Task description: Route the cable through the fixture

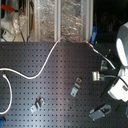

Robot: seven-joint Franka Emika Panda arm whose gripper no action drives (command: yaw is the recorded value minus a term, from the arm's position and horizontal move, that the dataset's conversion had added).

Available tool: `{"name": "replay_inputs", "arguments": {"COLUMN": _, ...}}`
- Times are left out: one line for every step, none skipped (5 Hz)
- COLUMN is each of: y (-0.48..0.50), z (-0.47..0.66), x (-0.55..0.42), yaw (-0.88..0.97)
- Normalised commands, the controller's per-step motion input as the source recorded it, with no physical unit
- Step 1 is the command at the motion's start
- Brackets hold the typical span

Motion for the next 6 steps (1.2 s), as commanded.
{"name": "replay_inputs", "arguments": {"y": 0.0, "z": 0.01, "x": 0.0, "yaw": -0.01}}
{"name": "replay_inputs", "arguments": {"y": 0.082, "z": 0.22, "x": 0.052, "yaw": -0.57}}
{"name": "replay_inputs", "arguments": {"y": 0.228, "z": 0.36, "x": -0.054, "yaw": -0.74}}
{"name": "replay_inputs", "arguments": {"y": 0.135, "z": 0.41, "x": -0.235, "yaw": -0.78}}
{"name": "replay_inputs", "arguments": {"y": 0.105, "z": 0.45, "x": -0.222, "yaw": -0.84}}
{"name": "replay_inputs", "arguments": {"y": 0.082, "z": 0.36, "x": -0.236, "yaw": -0.81}}
